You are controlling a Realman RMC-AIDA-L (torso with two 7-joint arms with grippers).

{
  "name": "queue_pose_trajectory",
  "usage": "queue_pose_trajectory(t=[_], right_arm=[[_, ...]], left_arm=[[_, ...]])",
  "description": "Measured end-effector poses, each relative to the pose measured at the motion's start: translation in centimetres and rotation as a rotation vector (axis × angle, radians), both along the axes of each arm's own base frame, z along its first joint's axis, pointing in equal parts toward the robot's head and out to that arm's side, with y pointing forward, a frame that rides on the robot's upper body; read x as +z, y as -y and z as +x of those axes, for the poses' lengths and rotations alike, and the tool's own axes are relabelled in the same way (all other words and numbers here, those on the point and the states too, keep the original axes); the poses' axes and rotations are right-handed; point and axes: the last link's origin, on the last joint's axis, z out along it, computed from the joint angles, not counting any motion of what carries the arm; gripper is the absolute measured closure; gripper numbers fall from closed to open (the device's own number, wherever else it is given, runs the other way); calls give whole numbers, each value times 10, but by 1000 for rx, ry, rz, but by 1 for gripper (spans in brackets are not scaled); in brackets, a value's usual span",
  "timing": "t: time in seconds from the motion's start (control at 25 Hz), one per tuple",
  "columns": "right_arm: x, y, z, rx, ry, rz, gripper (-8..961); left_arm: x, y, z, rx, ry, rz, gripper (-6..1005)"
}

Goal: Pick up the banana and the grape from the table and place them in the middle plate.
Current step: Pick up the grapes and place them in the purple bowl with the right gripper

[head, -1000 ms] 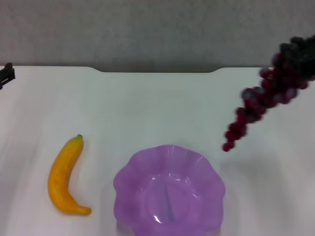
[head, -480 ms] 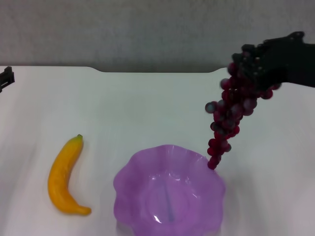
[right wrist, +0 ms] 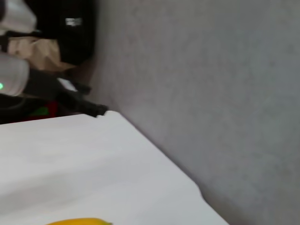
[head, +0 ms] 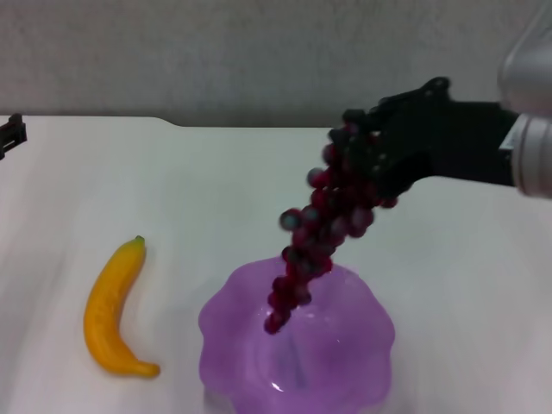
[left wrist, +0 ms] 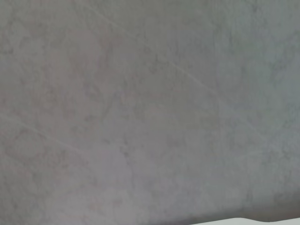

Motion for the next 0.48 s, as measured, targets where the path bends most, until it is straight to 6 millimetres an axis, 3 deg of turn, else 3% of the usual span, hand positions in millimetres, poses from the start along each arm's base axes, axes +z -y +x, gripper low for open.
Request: queue_pose_trajectory(t=[0.2,0.48], right_arm=[[-12,5,-5,23,13,-42,772],[-34,-1,3,-10,43,-111,772]], left_arm=[[0,0,1,-3,2,1,137],[0,-1,5,-14,6,3,139]])
